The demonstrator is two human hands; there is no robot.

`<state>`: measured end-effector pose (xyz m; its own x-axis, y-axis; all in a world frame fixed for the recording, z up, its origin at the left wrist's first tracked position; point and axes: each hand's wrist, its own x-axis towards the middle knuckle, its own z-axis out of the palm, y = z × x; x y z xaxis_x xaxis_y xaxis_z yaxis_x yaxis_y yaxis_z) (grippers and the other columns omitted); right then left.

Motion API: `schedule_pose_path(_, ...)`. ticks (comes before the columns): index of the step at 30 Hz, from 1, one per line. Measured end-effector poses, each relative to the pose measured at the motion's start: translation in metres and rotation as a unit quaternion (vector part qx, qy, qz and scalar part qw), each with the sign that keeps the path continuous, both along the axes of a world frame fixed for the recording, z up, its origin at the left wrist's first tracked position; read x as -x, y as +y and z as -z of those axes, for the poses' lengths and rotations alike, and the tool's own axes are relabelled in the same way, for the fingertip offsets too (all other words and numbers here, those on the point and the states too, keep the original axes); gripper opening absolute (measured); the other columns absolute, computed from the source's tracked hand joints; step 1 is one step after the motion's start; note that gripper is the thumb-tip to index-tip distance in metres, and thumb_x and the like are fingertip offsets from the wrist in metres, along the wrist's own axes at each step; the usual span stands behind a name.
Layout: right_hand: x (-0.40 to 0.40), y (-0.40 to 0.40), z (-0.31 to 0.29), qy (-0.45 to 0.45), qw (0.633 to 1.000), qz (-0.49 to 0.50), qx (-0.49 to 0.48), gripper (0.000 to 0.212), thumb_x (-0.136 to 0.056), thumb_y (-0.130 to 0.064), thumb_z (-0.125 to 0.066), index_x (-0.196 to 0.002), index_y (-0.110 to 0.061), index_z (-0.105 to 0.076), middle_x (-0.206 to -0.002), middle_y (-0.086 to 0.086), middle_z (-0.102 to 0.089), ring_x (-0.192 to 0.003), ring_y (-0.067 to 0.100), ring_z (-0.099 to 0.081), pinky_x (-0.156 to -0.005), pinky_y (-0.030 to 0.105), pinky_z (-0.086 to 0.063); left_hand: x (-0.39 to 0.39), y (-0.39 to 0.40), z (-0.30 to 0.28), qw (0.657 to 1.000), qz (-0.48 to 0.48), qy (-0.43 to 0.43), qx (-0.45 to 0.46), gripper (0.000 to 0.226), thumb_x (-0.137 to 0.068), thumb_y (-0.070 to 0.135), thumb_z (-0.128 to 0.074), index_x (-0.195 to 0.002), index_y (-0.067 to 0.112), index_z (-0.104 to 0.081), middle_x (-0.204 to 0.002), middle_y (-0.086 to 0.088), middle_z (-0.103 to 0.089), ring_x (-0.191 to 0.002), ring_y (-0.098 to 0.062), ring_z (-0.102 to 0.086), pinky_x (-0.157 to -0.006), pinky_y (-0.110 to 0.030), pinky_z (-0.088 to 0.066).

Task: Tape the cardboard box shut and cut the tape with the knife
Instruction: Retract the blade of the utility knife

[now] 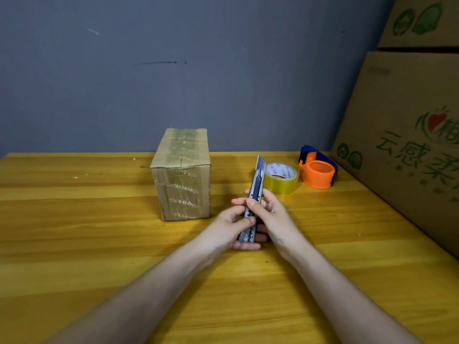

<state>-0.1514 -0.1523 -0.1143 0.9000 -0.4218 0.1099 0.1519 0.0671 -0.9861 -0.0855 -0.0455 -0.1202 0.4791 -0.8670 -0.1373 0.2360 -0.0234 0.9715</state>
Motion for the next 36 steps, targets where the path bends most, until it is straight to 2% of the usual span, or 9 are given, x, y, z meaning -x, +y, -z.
schedule_pose_path(3,0.001,-0.001,0.001,0.011,0.999,-0.032,0.023,0.028,-0.096,-0.014,-0.048,-0.121,-0.025,-0.05,-0.107,0.0,-0.073,-0.093,0.016,-0.07,-0.075,0.028,-0.057,-0.001,0.003,-0.004,0.999,0.034,0.011,0.002,0.03,-0.097,0.005,-0.043,-0.124,0.015,-0.052,-0.113,-0.011,-0.064,-0.086,-0.021,-0.07,-0.067,-0.03,-0.061)
schedule_pose_path(6,0.002,-0.002,0.003,0.021,0.998,-0.038,0.053,0.028,-0.096,-0.02,-0.048,-0.118,-0.038,-0.051,-0.113,0.01,-0.069,-0.103,0.027,-0.067,-0.087,0.045,-0.055,0.0,0.006,-0.007,0.998,0.056,-0.001,-0.003,0.03,-0.098,0.008,-0.042,-0.12,0.025,-0.052,-0.107,-0.005,-0.066,-0.084,-0.019,-0.071,-0.068,-0.029,-0.061)
schedule_pose_path(8,0.003,-0.002,0.006,0.013,0.998,-0.019,0.065,0.024,-0.096,-0.022,-0.049,-0.114,-0.037,-0.053,-0.115,0.018,-0.066,-0.106,0.033,-0.064,-0.087,0.052,-0.054,0.002,0.007,-0.007,0.998,0.055,-0.022,-0.007,0.03,-0.098,0.012,-0.042,-0.115,0.034,-0.051,-0.106,-0.001,-0.066,-0.085,-0.018,-0.071,-0.068,-0.03,-0.061)
schedule_pose_path(13,0.002,0.001,0.005,-0.011,1.0,-0.014,0.016,0.013,-0.097,-0.014,-0.046,-0.108,-0.018,-0.052,-0.112,0.009,-0.07,-0.095,0.016,-0.069,-0.072,0.031,-0.057,0.001,0.009,-0.011,0.997,0.058,-0.037,-0.022,0.027,-0.098,0.023,-0.043,-0.121,0.037,-0.047,-0.1,-0.009,-0.07,-0.084,-0.023,-0.072,-0.064,-0.031,-0.06)
schedule_pose_path(17,-0.001,-0.001,0.005,-0.02,0.995,0.018,0.092,0.011,-0.097,-0.013,-0.045,-0.107,-0.011,-0.047,-0.108,0.004,-0.072,-0.1,0.017,-0.067,-0.084,0.029,-0.054,0.0,0.01,-0.011,0.995,0.078,-0.053,-0.044,0.023,-0.099,0.032,-0.039,-0.121,0.034,-0.047,-0.087,-0.011,-0.073,-0.072,-0.021,-0.073,-0.062,-0.028,-0.059)
schedule_pose_path(21,0.0,-0.001,0.004,-0.023,0.995,0.024,0.091,0.012,-0.097,-0.013,-0.043,-0.108,-0.007,-0.043,-0.098,0.0,-0.073,-0.086,0.013,-0.069,-0.066,0.021,-0.053,-0.002,0.009,-0.009,0.996,0.071,-0.017,-0.051,0.033,-0.097,0.036,-0.043,-0.107,0.009,-0.058,-0.078,-0.011,-0.074,-0.06,-0.018,-0.072,-0.053,-0.024,-0.058)
schedule_pose_path(27,0.001,0.003,0.002,-0.036,0.998,0.014,0.043,0.011,-0.097,-0.008,-0.044,-0.108,-0.006,-0.042,-0.094,0.006,-0.07,-0.07,0.009,-0.068,-0.057,0.021,-0.055,-0.003,0.007,-0.008,0.997,0.049,-0.014,-0.06,0.026,-0.096,0.027,-0.048,-0.098,0.007,-0.064,-0.077,-0.011,-0.074,-0.056,-0.015,-0.07,-0.048,-0.02,-0.055)
schedule_pose_path(32,0.004,-0.001,0.002,-0.017,0.999,-0.026,0.029,0.032,-0.094,-0.005,-0.049,-0.124,-0.009,-0.04,-0.105,0.0,-0.071,-0.083,0.008,-0.07,-0.064,0.02,-0.054,-0.006,0.01,-0.008,0.996,0.07,-0.003,-0.048,0.017,-0.097,0.017,-0.046,-0.098,0.01,-0.061,-0.079,-0.009,-0.073,-0.06,-0.015,-0.071,-0.057,-0.021,-0.058)
schedule_pose_path(36,0.003,0.0,0.002,0.005,0.997,-0.07,0.017,0.041,-0.094,-0.003,-0.048,-0.13,-0.018,-0.037,-0.111,0.003,-0.07,-0.092,0.012,-0.07,-0.07,0.023,-0.056,-0.006,0.011,-0.009,0.996,0.076,0.008,-0.036,0.018,-0.096,0.005,-0.043,-0.094,0.012,-0.06,-0.067,-0.001,-0.073,-0.059,-0.012,-0.07,-0.059,-0.02,-0.059)
